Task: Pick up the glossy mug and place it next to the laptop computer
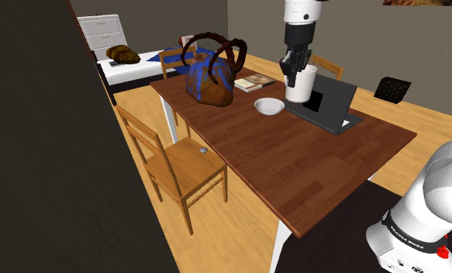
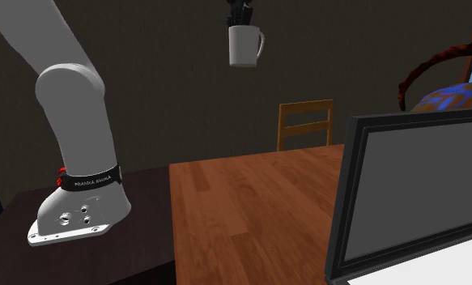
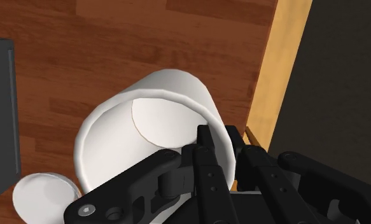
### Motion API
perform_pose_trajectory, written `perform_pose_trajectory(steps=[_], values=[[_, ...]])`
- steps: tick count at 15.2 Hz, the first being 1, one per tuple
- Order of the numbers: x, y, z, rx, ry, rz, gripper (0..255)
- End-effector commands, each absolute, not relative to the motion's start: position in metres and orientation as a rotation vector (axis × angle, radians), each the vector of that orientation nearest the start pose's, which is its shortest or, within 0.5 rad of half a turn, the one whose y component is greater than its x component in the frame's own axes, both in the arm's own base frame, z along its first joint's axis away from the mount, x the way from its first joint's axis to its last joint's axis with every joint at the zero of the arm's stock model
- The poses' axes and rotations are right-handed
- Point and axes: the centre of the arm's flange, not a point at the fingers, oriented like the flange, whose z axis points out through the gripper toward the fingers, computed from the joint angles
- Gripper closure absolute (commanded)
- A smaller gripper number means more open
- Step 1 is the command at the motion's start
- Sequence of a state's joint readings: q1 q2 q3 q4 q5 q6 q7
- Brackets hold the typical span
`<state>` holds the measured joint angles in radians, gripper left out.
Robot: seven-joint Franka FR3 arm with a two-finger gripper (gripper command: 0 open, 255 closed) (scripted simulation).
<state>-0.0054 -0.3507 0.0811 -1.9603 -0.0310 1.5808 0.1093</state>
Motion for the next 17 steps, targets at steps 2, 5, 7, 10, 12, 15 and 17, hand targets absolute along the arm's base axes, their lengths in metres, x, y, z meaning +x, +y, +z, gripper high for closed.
perform_pose_trajectory(steps=[2, 5, 7, 10, 12, 15, 17], values=[[0.428, -0.003, 0.616, -3.202, 0.059, 0.039, 255], [0.417, -0.041, 0.616, -3.202, 0.059, 0.039, 255], [0.410, -0.067, 0.616, -3.202, 0.059, 0.039, 255], [0.400, -0.105, 0.616, -3.202, 0.059, 0.039, 255], [0.393, -0.130, 0.616, -3.202, 0.059, 0.039, 255], [0.382, -0.168, 0.616, -3.202, 0.059, 0.039, 255], [0.375, -0.194, 0.616, -3.202, 0.059, 0.039, 255]])
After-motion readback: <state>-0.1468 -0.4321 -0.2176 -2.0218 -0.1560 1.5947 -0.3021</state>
